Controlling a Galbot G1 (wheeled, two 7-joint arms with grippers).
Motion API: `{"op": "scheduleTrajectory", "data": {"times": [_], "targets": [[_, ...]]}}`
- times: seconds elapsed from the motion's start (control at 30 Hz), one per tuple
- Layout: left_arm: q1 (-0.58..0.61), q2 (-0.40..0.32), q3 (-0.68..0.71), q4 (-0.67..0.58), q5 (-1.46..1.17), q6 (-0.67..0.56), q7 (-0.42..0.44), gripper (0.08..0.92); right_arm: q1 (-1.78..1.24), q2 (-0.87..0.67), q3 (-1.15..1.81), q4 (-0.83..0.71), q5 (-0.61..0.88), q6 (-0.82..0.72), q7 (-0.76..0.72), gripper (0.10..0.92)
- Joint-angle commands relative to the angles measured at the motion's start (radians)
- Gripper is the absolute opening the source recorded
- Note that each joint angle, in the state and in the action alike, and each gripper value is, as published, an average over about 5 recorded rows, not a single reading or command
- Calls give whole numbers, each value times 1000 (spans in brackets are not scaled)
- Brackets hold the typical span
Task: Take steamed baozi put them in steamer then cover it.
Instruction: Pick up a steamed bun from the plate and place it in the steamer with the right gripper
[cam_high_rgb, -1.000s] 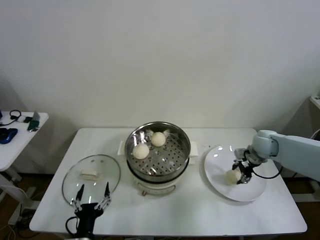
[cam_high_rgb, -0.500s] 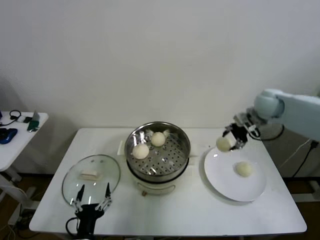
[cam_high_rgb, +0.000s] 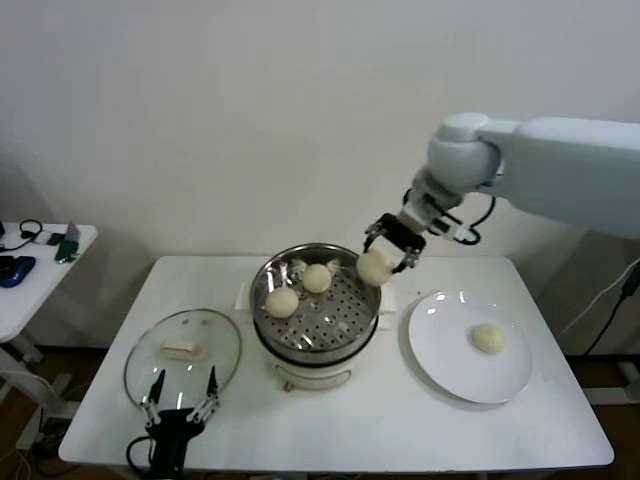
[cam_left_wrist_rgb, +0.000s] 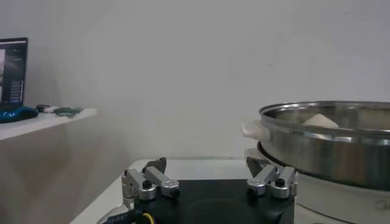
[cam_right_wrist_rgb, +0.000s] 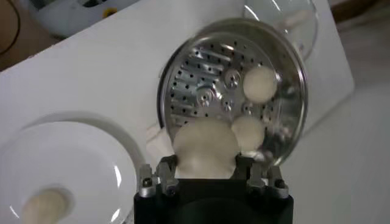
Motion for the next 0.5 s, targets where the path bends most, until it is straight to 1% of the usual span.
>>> {"op": "scheduleTrajectory", "data": {"times": [0.03,0.27,0.5], "targets": [[4,3,-5,-4,-2,1,0,823,-177,218,17,-2,-149,50,62,647],[9,3,-9,-5,-4,1,-1,823,-293,306,36,-168,-182,78,75,649],[6,3,-13,0,-7,2,-2,823,-345,353,47,-266,-203,111,74,652]]}}
